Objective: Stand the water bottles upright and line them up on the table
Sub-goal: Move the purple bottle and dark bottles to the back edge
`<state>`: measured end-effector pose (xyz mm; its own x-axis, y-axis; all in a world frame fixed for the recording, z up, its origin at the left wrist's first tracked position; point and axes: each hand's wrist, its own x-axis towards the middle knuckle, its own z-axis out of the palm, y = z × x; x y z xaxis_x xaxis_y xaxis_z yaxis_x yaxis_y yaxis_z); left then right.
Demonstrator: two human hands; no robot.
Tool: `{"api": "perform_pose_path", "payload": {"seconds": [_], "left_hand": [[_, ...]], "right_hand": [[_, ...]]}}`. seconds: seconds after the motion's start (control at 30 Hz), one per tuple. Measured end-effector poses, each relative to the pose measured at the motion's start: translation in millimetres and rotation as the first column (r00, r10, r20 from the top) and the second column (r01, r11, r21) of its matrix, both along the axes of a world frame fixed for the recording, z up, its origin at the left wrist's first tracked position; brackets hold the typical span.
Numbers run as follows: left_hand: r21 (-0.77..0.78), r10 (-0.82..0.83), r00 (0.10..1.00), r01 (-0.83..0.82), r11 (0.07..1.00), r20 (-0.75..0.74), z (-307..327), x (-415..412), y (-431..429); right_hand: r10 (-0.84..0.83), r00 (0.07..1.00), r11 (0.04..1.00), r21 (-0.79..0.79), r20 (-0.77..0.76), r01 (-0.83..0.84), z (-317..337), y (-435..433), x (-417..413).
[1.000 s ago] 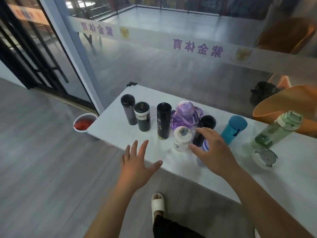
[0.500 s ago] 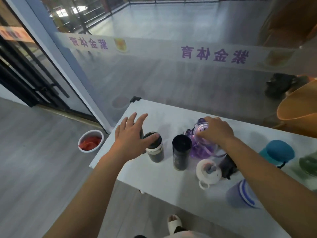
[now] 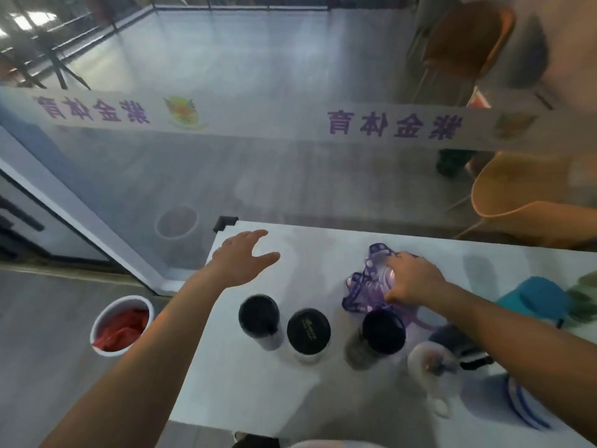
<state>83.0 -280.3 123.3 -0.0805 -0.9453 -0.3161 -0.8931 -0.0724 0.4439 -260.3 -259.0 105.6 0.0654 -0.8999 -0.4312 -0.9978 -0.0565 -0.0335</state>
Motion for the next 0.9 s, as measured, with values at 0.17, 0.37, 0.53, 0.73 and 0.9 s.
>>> {"api": "perform_pose_path", "payload": {"seconds": [0.17, 0.37, 0.53, 0.73, 0.9], "left_hand": [[0.128, 0.031, 0.997, -0.022, 0.992, -0.067, -45, 53, -33], [0.25, 0.03, 0.996, -0.009, 0.968, -0.079, -103, 103, -29], [0.312, -0.052, 0.998, 0.041, 0.949, 0.027, -145, 132, -7], [0.273, -0.113, 0.993, 0.105, 0.956, 0.013, -167, 150, 12], [0.205, 0.104, 0.977, -0.065, 0.977, -0.186, -164, 160, 20]], "right_hand": [[-0.01, 1.0, 0.999, 0.033, -0.022, 0.011, 9, -24, 24], [0.308, 0.937, 0.947, -0.044, -0.166, -0.319, 31, -66, 92], [0.598, 0.775, 0.783, -0.056, -0.206, -0.619, 30, -94, 164], [0.826, 0.519, 0.513, -0.091, -0.219, -0.854, 15, -115, 251], [0.933, 0.325, 0.342, 0.094, -0.156, -0.935, 1, -128, 299]]}}
